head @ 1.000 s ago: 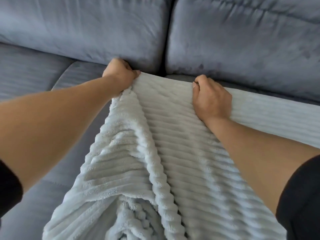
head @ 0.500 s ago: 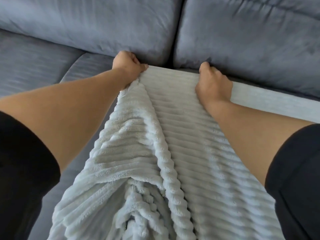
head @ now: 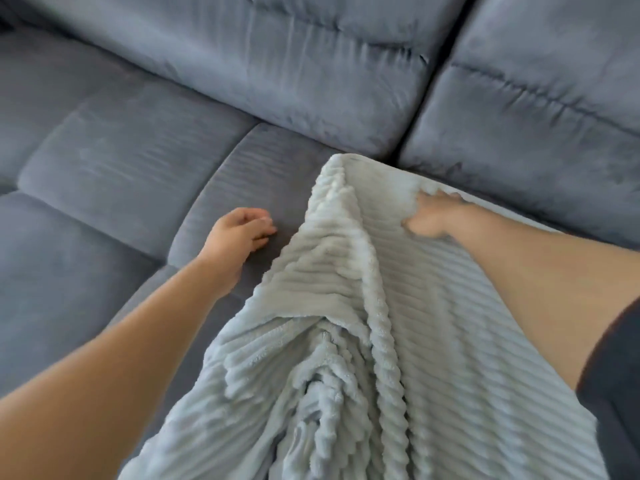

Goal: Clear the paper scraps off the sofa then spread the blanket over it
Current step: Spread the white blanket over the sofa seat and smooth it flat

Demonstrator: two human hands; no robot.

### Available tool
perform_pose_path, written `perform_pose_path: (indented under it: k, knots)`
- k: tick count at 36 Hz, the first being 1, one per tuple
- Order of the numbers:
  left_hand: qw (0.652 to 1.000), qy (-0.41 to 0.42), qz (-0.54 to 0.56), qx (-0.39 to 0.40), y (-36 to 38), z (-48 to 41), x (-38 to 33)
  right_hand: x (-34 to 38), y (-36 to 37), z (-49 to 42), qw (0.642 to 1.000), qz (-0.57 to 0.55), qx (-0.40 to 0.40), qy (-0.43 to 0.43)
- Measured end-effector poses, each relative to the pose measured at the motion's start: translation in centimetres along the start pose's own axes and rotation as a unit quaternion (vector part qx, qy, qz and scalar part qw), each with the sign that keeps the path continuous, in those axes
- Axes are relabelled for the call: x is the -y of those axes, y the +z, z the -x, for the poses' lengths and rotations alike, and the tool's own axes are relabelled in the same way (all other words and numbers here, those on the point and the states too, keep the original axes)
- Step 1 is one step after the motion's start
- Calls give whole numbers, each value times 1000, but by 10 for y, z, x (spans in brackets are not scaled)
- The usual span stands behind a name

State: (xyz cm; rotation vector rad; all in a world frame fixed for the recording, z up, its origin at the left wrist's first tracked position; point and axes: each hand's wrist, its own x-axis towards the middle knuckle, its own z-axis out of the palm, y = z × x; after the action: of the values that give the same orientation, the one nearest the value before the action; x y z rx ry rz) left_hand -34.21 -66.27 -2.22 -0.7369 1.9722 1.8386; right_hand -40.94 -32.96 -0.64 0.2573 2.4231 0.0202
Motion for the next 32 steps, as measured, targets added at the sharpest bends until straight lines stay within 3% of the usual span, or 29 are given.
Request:
perform_pose_path:
  k: [2, 4, 6, 12, 16, 19, 24, 32]
  knots:
    - [994, -42, 83, -54, -27, 27, 17, 4, 9, 22, 994, -88, -62, 26]
    - [987, -72, 90, -111, -57, 65, 35, 15, 30, 61, 968, -187, -166, 35]
    - [979, -100, 88, -153, -92, 114, 53, 30, 56, 118, 942, -271, -197, 16]
    - [972, -152, 52, -171, -172, 261, 91, 58, 130, 279, 911, -404, -82, -21]
    - [961, -165, 78, -208, -221, 368, 105, 63, 152, 368, 866, -497, -53, -11]
    - [936, -187, 162, -251, -251, 449, 108, 61, 148, 435, 825, -564, -26, -12]
    - [879, -226, 302, -291, -284, 566, 101, 46, 126, 531, 786, -618, -31, -12]
    - [851, -239, 375, -279, -337, 714, 37, 43, 68, 668, 751, -659, -23, -15]
